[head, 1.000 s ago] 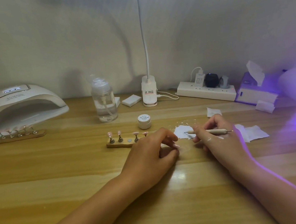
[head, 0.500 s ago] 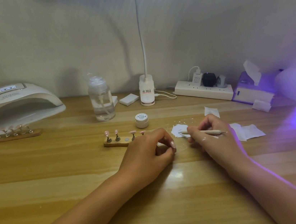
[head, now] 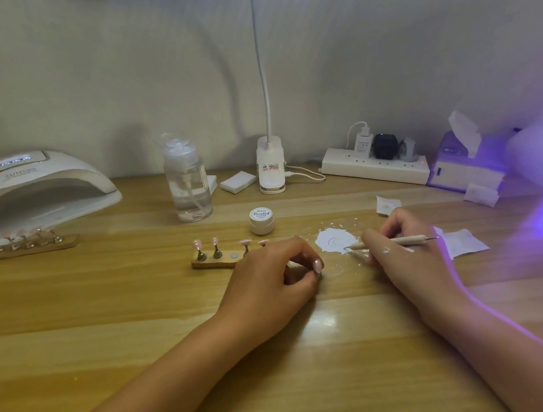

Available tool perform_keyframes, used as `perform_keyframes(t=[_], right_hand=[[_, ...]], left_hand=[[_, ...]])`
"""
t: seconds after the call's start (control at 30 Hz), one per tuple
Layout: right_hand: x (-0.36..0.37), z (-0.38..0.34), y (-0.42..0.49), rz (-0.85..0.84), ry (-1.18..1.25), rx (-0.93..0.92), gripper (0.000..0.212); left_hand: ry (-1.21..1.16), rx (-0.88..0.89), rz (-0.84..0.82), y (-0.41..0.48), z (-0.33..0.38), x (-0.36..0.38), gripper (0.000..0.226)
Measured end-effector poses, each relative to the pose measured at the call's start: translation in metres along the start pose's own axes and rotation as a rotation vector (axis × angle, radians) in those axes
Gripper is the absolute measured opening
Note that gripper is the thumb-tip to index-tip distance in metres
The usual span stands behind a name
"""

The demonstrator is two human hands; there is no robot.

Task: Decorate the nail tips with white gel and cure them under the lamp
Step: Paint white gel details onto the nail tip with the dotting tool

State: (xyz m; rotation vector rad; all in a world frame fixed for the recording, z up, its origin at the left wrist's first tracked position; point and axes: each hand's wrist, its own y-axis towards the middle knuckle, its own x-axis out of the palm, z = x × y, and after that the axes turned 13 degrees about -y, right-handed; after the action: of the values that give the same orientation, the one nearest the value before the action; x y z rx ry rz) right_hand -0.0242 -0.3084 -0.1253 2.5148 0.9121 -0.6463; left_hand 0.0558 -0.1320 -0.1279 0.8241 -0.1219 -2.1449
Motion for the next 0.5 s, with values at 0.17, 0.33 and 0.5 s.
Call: perform_keyframes(t=[0.17,0.33,0.5], right_hand=[[-0.001,0.001,-0.001,0.023,0.118,0.005,0.016],[-0.001,-0.019,-0.017,-0.070,0.307,-0.163,0.018],[0.010,-0.026,-0.031,-0.172,0.407,0.006,0.021]], left_hand=[[-0.032,-0.001,-0.014,0.001,-0.001,-0.001,0.015],[-0.028,0.005,-0.028,0.002,0.000,-0.002,0.022],[-0.010,0.016,-0.031,0.003,0.001,-0.002,0.028]])
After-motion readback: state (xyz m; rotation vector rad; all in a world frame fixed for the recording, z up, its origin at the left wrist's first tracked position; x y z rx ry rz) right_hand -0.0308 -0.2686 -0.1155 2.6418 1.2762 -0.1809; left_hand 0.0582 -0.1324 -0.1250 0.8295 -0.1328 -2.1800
